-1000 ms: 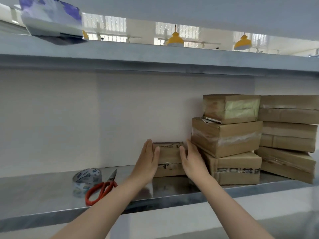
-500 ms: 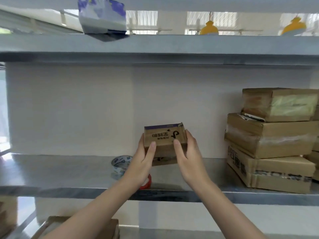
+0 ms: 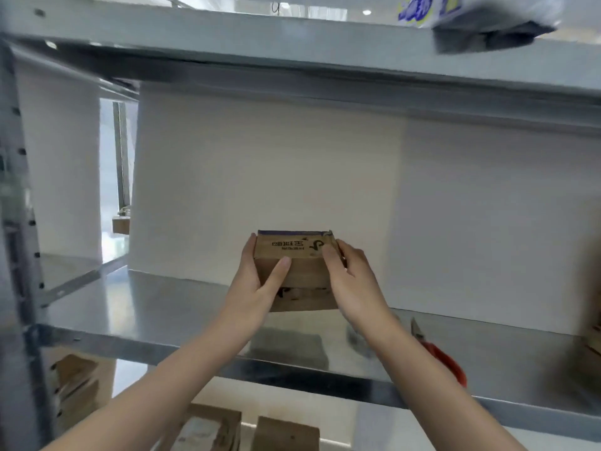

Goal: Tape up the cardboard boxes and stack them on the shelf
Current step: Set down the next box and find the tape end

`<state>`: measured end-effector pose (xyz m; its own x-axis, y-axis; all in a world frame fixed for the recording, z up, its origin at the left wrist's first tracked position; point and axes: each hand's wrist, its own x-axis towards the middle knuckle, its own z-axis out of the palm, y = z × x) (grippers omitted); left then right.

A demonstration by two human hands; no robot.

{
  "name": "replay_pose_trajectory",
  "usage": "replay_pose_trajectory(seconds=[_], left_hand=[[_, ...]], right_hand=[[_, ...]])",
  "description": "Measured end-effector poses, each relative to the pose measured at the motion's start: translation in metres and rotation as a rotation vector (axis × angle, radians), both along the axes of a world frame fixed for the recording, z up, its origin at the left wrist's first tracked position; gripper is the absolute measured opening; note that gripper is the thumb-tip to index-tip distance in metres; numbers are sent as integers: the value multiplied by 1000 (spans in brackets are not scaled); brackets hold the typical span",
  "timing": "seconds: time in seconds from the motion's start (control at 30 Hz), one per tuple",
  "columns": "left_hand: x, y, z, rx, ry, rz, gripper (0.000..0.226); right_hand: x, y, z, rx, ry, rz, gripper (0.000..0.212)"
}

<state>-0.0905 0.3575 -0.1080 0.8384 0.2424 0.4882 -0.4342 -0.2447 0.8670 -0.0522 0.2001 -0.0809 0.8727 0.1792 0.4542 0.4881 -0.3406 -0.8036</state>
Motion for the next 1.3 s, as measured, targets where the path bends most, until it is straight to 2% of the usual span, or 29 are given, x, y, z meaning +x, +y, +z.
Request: replay_pose_trajectory(seconds=[0.1, 0.23, 0.37, 0.43, 0.5, 0.57, 0.6, 0.7, 0.8, 0.93, 1.0, 1.13, 1.23, 1.3], left_hand=[[13, 48, -7, 37, 38, -15, 74], [21, 81, -20, 115, 52, -109, 66], [15, 89, -33, 115, 34, -112, 59], [12, 93, -37, 127, 25, -93, 59], [9, 98, -37, 149, 10, -72, 61], [7, 104, -33, 170, -6, -49, 64], [5, 105, -29, 173, -17, -35, 63], [-5, 105, -19, 114, -107, -23, 55], [-18, 97, -12, 77, -205, -46, 48], [-31, 88, -7, 71, -265, -96, 41], [-36, 87, -4, 79, -294, -97, 40], [-43, 87, -7, 118, -338, -96, 41], [-45, 82, -9, 149, -312, -122, 35], [-44, 77, -11, 244, -288, -144, 27]], right_hand=[[14, 39, -8, -59, 31, -58, 44], [6, 55, -23, -81, 150, -117, 29], [-9, 49, -19, -112, 235, -134, 43], [-16, 41, -8, -197, 266, -115, 48], [-17, 24, 7, -381, 207, -171, 57], [-8, -1, 14, -689, 72, -325, 70], [-2, -13, 14, -835, 74, -371, 73], [14, -40, 3, -1127, 238, -333, 91], [24, -46, -4, -1236, 344, -273, 108], [33, -46, 1, -1158, 443, -205, 86], [36, -51, 0, -1084, 422, -159, 68], [35, -57, -6, -1059, 338, -81, 28], [30, -58, -11, -1058, 226, -37, 17], [20, -57, -8, -1015, 136, -39, 17]])
